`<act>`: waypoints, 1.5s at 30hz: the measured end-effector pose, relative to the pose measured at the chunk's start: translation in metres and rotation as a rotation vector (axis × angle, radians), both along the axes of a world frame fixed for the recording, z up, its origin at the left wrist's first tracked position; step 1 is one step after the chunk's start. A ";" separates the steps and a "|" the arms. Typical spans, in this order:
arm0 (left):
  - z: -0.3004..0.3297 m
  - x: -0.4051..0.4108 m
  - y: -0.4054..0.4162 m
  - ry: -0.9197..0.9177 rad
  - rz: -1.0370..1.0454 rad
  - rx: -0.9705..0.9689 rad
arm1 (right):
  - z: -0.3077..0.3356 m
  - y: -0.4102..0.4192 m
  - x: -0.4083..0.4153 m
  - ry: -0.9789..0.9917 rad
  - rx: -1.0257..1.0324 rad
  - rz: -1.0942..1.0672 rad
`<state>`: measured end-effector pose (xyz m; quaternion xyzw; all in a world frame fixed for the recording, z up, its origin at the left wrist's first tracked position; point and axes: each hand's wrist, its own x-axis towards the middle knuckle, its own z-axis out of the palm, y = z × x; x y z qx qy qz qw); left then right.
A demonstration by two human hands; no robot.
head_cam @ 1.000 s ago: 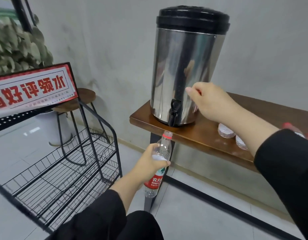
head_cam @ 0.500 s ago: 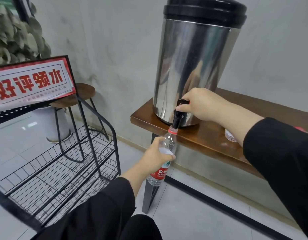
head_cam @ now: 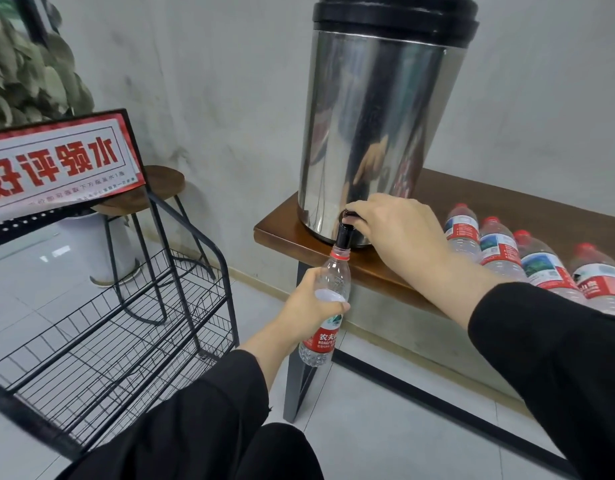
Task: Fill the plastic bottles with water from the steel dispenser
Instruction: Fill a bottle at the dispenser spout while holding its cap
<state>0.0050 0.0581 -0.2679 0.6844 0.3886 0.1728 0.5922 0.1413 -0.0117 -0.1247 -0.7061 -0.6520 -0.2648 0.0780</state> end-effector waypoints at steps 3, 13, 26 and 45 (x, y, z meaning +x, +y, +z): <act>0.000 0.002 0.000 0.002 0.005 0.001 | -0.002 -0.001 -0.004 -0.014 0.012 0.000; -0.001 0.004 -0.002 -0.030 0.016 0.000 | -0.030 -0.019 -0.008 0.166 -0.065 0.001; -0.016 0.012 -0.005 -0.050 0.031 -0.016 | -0.062 -0.044 0.065 0.698 -0.028 -0.155; -0.028 0.015 -0.002 -0.069 0.051 -0.017 | -0.094 -0.025 0.089 0.766 -0.081 -0.312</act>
